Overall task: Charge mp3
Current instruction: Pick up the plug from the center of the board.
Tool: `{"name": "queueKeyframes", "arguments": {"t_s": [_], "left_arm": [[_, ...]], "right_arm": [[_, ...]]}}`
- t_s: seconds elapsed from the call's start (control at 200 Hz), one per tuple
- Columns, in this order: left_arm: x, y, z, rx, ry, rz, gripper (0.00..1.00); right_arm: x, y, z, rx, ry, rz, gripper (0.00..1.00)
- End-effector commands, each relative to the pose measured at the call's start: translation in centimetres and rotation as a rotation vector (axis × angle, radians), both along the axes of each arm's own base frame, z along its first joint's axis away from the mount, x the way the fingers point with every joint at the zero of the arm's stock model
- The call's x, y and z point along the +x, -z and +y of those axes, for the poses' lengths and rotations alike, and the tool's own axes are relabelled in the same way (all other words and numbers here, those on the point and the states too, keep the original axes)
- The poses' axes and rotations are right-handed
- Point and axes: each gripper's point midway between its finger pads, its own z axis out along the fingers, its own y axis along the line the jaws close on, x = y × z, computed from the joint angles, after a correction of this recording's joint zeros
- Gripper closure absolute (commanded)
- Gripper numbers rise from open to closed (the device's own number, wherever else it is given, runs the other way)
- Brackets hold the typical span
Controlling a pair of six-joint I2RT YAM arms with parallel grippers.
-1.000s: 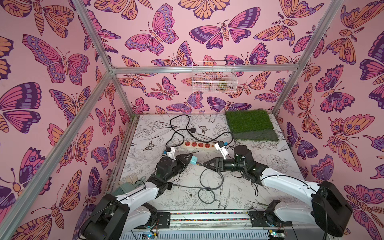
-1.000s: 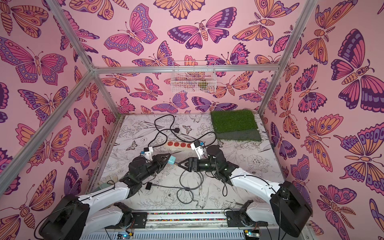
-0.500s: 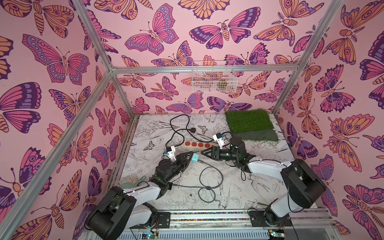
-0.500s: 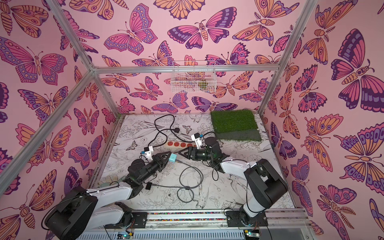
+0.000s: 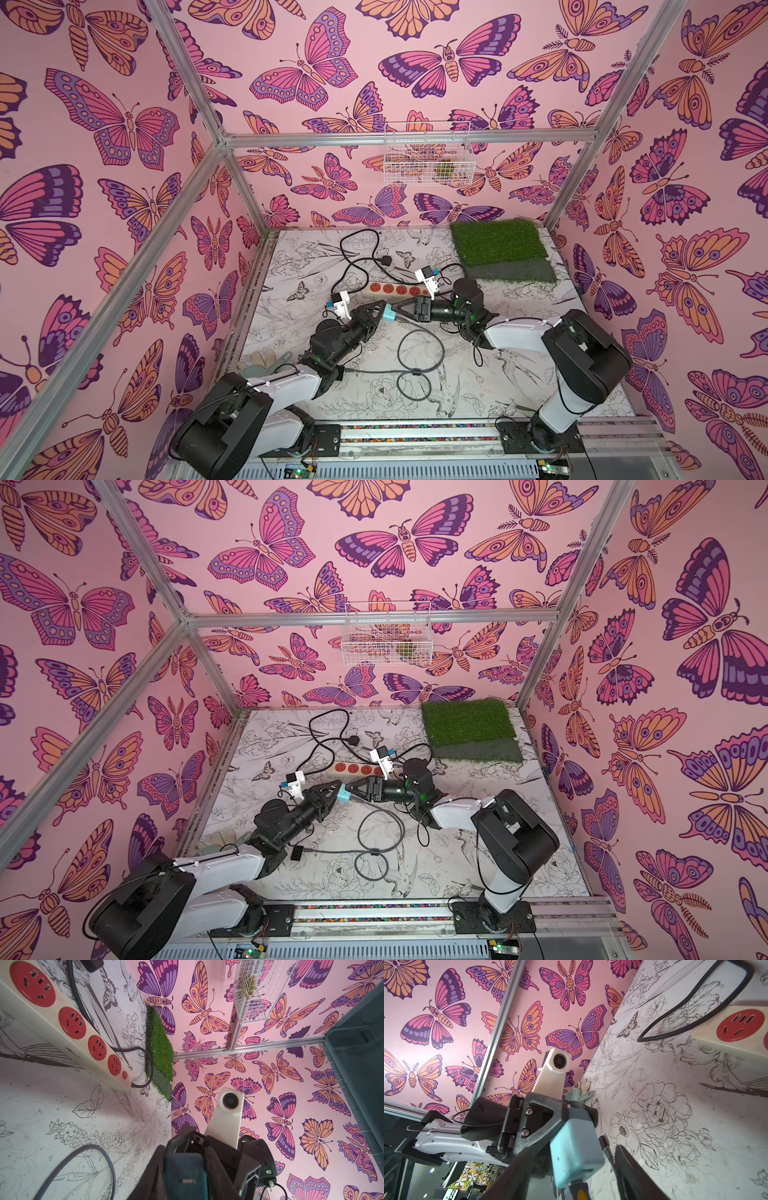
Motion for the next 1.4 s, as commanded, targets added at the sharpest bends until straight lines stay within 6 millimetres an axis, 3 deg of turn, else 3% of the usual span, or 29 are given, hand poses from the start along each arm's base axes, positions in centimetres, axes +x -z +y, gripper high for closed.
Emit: {"name": "queueKeyframes", "arguments": {"t_s": [0.0, 0.03, 0.055, 0.411, 0.616, 0.806, 0.927, 0.952, 0.992, 1.192, 1.397], "left_arm": [[0.0, -1.0, 0.1, -0.047, -0.01, -0.038, 1.0], [0.0, -1.2, 0.2, -0.054, -0.012, -0.042, 1.0], [0.1, 0.0, 0.0, -0.041, -0.011, -0.014, 1.0], [0.0, 0.9, 0.4, -0.034, -0.03, -0.004, 1.0], [0.1, 0.6, 0.7, -0.042, -0.052, -0.008, 1.0], [0.1, -0.1, 0.9, -0.056, -0.058, -0.025, 1.0], [-0.1, -0.1, 0.9, -0.056, -0.053, -0.026, 1.0], [-0.3, -1.3, 1.0, -0.074, -0.053, -0.055, 1.0], [-0.4, -1.5, 1.1, -0.074, -0.054, -0.064, 1.0], [-0.3, -1.2, 1.4, -0.046, -0.068, -0.059, 1.0], [-0.2, -1.0, 1.2, -0.046, -0.064, -0.056, 1.0]], "right_arm": [[0.2, -0.7, 0.8, 0.06, -0.021, -0.016, 0.37], [0.3, -0.8, 0.8, 0.073, -0.019, -0.011, 0.37], [0.3, -0.8, 0.8, 0.081, -0.02, -0.009, 0.38], [0.0, -2.4, 1.0, 0.155, -0.028, -0.025, 0.51], [-0.9, -0.5, 1.6, 0.124, -0.057, 0.005, 0.5], [-0.9, 1.4, 1.2, 0.088, -0.028, 0.013, 0.36], [-0.5, 2.5, 1.0, 0.026, 0.002, -0.002, 0.33], [-0.5, 2.6, 1.0, 0.019, -0.001, -0.002, 0.34], [-0.5, 2.6, 1.0, 0.021, -0.003, -0.003, 0.34], [-0.9, 1.3, 1.8, 0.094, -0.044, 0.015, 0.41], [-1.8, 1.5, 2.7, 0.103, -0.072, 0.013, 0.47]]}}
